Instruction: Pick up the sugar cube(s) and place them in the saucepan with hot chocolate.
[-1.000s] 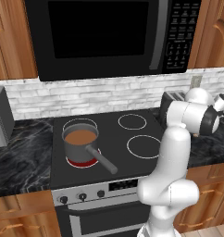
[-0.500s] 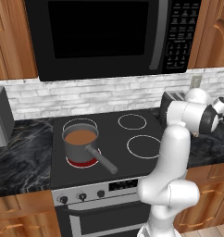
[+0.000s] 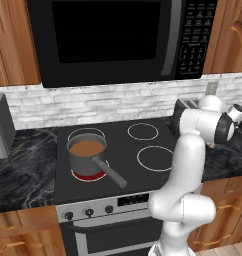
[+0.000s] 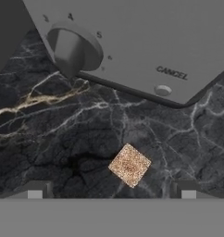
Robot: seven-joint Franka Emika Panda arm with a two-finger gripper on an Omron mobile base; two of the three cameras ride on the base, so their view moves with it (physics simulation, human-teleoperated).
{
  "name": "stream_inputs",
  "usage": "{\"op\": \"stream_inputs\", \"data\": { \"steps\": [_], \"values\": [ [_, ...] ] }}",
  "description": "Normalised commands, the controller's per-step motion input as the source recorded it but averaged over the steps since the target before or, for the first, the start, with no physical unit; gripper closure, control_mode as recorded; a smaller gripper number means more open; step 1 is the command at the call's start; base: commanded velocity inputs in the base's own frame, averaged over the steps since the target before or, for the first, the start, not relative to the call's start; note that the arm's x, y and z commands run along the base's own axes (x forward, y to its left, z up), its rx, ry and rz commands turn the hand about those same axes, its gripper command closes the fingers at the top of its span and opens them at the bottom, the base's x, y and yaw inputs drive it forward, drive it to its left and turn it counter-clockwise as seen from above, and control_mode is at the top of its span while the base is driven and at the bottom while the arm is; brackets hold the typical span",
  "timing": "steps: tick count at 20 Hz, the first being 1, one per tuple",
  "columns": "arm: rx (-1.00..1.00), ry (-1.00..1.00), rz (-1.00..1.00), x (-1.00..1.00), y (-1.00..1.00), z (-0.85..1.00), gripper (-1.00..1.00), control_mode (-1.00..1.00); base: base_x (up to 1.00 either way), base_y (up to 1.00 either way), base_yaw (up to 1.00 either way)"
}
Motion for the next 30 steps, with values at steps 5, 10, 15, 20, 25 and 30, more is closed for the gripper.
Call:
{"op": "stream_inputs", "data": {
  "steps": [5,10,15,20,25,30],
  "values": [
    [0.0,0.0,0.0,0.17,0.0,-0.02,-1.0,-1.0,0.0,0.0,0.0],
    [0.0,0.0,0.0,0.06,0.0,-0.09,-1.0,-1.0,0.0,0.0,0.0],
    [0.0,0.0,0.0,0.0,0.0,-0.19,-1.0,-1.0,0.0,0.0,0.0],
    [0.0,0.01,0.0,0.0,0.0,-0.14,-1.0,-1.0,0.0,0.0,0.0],
    [0.0,0.0,0.0,0.0,0.0,-0.11,-1.0,-1.0,0.0,0.0,0.0],
    [0.0,0.0,0.0,0.0,0.0,-0.13,-1.0,-1.0,0.0,0.0,0.0]
  ]
}}
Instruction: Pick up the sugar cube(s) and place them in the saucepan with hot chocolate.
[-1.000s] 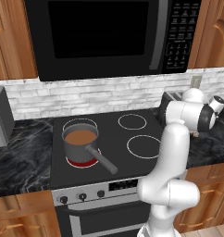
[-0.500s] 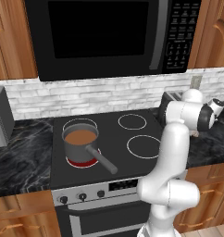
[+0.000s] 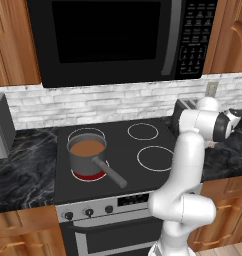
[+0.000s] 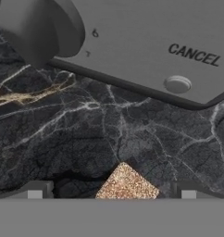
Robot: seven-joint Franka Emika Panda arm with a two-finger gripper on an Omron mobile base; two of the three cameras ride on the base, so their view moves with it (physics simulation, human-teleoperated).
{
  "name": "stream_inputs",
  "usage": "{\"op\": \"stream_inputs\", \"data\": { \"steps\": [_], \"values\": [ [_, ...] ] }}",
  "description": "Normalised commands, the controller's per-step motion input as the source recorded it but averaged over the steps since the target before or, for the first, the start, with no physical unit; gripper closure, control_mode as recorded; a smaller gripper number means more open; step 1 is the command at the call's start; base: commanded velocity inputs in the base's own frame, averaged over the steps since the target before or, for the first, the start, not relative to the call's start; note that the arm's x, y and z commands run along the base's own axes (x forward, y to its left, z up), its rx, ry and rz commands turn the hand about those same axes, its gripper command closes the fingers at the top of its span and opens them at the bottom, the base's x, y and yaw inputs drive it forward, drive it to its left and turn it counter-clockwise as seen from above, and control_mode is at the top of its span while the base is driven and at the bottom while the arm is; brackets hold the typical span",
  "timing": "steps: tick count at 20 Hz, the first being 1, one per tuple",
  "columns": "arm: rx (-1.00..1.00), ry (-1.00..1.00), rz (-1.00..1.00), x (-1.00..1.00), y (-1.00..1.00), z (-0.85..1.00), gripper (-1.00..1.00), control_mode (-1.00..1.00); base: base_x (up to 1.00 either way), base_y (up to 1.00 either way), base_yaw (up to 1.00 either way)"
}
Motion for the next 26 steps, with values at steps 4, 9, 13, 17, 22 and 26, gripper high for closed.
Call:
{"op": "stream_inputs", "data": {
  "steps": [4,9,13,17,22,26],
  "values": [
    [0.0,0.0,0.0,0.02,0.0,-0.16,-1.0,-1.0,0.0,0.0,0.0],
    [0.0,0.0,0.0,0.07,-0.02,-0.09,-1.0,-1.0,0.0,0.0,0.0],
    [0.0,0.0,0.0,0.0,0.0,-0.05,-1.0,-1.0,0.0,0.0,0.0],
    [0.0,0.0,0.0,0.0,0.0,0.0,1.0,-1.0,0.0,0.0,0.0],
    [0.0,0.0,0.0,0.0,0.0,0.0,1.0,-1.0,0.0,0.0,0.0],
    [0.0,0.0,0.0,0.0,0.0,0.0,1.0,-1.0,0.0,0.0,0.0]
  ]
}}
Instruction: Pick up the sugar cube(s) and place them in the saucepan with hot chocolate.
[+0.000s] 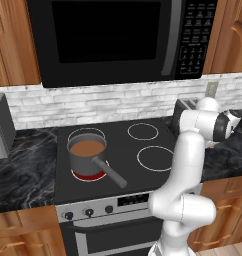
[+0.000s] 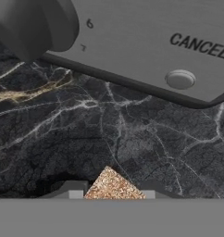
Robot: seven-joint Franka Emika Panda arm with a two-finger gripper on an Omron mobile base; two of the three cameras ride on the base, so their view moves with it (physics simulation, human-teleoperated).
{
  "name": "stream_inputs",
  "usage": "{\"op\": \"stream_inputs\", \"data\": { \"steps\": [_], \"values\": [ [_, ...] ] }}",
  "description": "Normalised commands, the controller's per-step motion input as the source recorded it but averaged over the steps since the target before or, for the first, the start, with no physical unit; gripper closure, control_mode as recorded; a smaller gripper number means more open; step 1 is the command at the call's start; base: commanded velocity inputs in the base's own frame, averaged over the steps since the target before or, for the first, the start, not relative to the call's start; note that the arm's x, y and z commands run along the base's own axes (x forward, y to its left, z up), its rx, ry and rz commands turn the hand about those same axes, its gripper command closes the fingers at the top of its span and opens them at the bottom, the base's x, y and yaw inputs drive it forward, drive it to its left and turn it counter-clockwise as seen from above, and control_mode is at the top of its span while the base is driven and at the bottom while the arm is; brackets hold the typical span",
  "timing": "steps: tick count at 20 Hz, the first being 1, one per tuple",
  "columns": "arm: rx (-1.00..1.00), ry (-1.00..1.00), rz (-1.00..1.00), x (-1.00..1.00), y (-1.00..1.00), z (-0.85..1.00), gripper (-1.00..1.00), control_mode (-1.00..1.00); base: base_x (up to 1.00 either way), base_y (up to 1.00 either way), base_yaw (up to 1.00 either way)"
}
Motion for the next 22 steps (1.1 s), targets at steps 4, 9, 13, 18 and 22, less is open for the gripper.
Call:
{"op": "stream_inputs", "data": {
  "steps": [4,9,13,18,22],
  "values": [
    [0.0,0.0,0.0,0.0,0.0,0.0,1.0,-1.0,0.0,0.0,0.0],
    [0.0,0.0,0.0,-0.05,0.0,0.04,1.0,-1.0,0.0,0.0,0.0],
    [0.0,-0.1,0.0,-0.41,0.03,0.6,1.0,-1.0,0.0,0.0,0.0],
    [0.0,-0.17,-0.06,-0.52,0.0,0.97,1.0,-1.0,0.0,0.0,0.0],
    [0.0,-0.08,-0.05,-0.66,0.0,0.74,1.0,-1.0,0.0,0.0,0.0]
  ]
}}
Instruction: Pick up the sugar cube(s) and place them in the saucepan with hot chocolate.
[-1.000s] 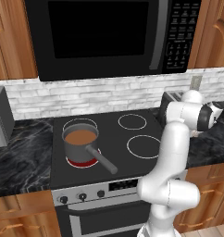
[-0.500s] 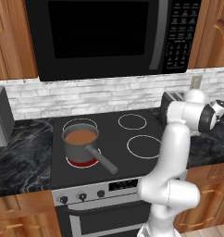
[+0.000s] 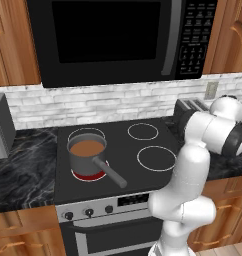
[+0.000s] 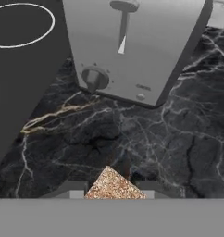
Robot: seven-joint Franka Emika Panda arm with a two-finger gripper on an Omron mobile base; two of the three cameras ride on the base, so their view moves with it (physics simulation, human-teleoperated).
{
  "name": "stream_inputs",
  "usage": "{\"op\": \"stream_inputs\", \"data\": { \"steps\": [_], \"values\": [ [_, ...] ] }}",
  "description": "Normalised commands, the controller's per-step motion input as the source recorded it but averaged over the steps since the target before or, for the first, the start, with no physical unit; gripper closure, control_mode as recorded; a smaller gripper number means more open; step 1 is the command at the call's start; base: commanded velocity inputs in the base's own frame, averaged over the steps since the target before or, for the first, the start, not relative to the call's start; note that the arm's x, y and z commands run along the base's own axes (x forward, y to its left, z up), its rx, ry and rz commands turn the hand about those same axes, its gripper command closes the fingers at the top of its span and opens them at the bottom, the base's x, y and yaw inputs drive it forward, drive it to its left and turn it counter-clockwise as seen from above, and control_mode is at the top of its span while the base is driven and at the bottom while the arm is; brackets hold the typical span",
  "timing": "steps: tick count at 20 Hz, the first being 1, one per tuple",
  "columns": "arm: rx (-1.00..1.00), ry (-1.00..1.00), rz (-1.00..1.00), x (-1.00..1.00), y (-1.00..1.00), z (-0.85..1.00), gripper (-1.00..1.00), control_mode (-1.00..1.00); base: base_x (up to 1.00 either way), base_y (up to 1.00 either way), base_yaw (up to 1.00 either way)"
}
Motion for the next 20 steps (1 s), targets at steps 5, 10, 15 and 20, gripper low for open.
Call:
{"op": "stream_inputs", "data": {
  "steps": [5,10,15,20],
  "values": [
    [0.0,-0.07,0.0,-0.82,0.44,0.54,1.0,-1.0,0.0,0.0,0.0],
    [0.0,-0.05,0.1,-0.64,0.97,0.52,1.0,-1.0,0.0,0.0,0.0],
    [0.0,0.0,0.16,-0.36,1.0,0.54,1.0,-1.0,0.0,0.0,0.0],
    [0.0,0.06,0.17,-0.03,1.0,0.41,1.0,-1.0,0.0,0.0,0.0]
  ]
}}
